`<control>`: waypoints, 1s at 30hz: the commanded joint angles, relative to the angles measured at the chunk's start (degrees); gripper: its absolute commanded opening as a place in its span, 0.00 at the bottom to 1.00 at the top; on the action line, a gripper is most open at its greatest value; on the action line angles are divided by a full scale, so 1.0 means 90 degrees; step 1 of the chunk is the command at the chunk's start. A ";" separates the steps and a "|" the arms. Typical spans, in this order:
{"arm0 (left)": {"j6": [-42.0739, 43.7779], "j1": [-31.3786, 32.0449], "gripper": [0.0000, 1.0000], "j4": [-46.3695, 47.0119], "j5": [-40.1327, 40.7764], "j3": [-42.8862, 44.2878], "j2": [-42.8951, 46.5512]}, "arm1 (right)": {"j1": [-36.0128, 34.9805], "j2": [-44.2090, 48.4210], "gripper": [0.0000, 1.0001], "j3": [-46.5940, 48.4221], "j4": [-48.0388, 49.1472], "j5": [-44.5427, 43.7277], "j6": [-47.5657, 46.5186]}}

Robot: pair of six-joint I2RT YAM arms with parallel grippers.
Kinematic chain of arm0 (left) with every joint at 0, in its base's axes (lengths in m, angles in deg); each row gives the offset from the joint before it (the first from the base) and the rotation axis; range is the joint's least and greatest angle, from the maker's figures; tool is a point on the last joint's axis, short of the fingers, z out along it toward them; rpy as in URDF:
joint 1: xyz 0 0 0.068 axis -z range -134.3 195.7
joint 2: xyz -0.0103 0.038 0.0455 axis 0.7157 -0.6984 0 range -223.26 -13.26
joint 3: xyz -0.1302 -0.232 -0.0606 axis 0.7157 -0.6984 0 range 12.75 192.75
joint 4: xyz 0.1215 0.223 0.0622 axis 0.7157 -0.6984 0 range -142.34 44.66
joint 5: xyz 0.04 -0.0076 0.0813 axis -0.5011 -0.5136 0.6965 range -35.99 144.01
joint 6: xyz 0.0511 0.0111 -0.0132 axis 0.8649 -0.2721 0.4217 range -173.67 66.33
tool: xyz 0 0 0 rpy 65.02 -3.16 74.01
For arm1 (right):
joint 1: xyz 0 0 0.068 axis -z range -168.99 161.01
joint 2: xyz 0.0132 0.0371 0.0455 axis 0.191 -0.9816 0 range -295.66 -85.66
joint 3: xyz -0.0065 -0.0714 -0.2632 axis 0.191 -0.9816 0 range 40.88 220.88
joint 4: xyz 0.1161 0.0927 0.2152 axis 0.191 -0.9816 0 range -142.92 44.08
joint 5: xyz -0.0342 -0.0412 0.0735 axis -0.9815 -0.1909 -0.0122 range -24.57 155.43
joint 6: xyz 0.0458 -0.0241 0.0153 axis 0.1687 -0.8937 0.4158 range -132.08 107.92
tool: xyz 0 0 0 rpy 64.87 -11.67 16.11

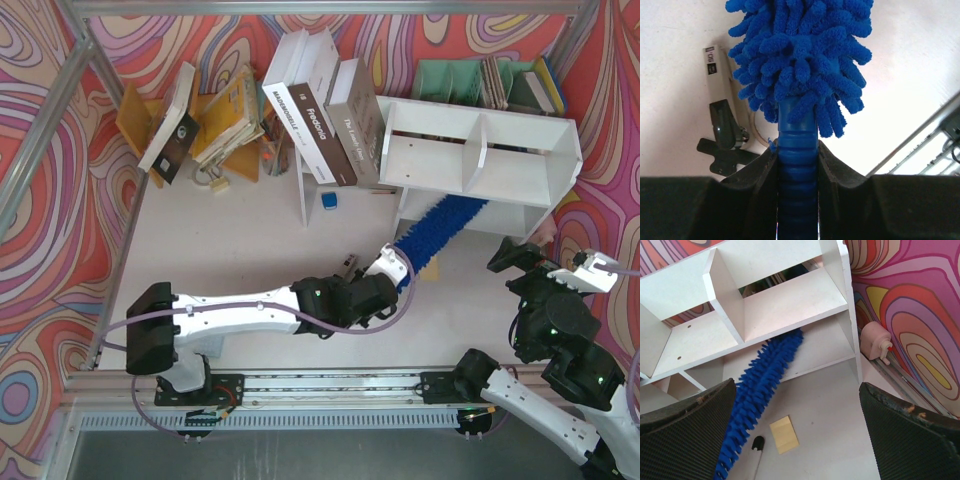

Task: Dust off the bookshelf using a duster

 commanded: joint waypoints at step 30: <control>0.0036 0.0273 0.00 0.0690 0.0238 0.1101 -0.0121 | -0.0050 -0.0010 0.99 -0.0036 0.0096 -0.0113 -0.0004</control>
